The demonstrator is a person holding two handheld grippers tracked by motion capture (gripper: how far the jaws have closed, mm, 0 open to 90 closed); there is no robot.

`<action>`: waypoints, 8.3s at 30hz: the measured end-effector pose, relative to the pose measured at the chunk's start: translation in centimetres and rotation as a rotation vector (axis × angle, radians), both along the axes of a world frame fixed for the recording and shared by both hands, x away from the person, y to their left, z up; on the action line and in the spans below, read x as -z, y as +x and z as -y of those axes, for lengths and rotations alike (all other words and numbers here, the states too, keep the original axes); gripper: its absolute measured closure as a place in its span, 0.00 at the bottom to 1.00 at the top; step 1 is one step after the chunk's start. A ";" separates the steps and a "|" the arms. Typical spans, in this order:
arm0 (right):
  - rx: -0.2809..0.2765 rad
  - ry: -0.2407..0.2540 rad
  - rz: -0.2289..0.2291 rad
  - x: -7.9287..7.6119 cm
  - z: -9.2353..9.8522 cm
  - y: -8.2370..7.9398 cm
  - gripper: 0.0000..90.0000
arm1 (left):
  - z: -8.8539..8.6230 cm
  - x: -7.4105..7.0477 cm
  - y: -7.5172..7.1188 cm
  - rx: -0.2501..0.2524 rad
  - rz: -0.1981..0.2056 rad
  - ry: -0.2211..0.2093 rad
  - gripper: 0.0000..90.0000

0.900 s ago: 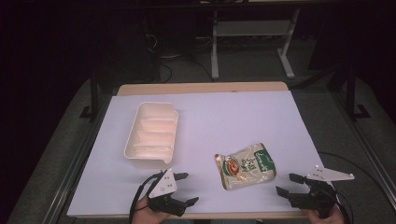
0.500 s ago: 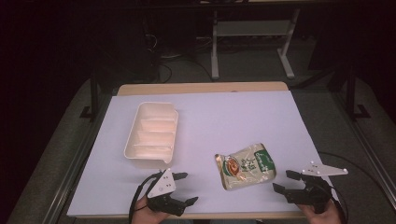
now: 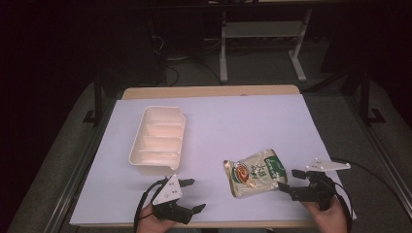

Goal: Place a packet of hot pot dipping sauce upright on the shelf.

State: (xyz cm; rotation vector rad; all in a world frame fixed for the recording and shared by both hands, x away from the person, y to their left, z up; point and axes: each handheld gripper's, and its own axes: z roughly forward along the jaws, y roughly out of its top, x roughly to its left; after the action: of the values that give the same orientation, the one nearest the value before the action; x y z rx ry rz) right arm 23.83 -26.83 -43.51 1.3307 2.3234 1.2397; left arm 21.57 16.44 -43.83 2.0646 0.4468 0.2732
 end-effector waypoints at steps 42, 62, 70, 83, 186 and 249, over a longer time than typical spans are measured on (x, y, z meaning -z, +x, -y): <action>0.014 -0.017 -0.139 1.2 -1.0 5.2 0.51 | 0.3 0.1 -0.1 0.019 0.004 0.002 0.20; -0.044 0.034 -0.089 0.2 -2.2 4.9 0.71 | 0.5 0.1 -0.1 0.026 0.003 0.008 0.20; -0.078 0.047 -0.115 0.5 -2.7 5.3 0.83 | 0.6 0.2 -0.2 0.024 0.000 0.010 0.20; -0.122 0.089 -0.095 -0.7 -3.2 5.5 0.99 | 0.6 0.1 -0.3 0.030 0.010 0.012 0.20; -0.642 -0.050 0.096 -17.5 -22.7 13.5 1.00 | 0.4 -0.2 -0.5 0.038 0.045 0.019 0.21; -0.714 0.012 0.072 -15.1 -34.1 17.9 1.00 | 0.4 -0.2 -0.6 0.042 0.044 0.012 0.21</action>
State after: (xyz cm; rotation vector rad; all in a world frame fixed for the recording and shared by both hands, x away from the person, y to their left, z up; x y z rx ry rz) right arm 41.76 7.23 -28.42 0.4249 2.8384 1.4275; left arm 20.99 16.04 -43.58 2.0725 0.3759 0.2964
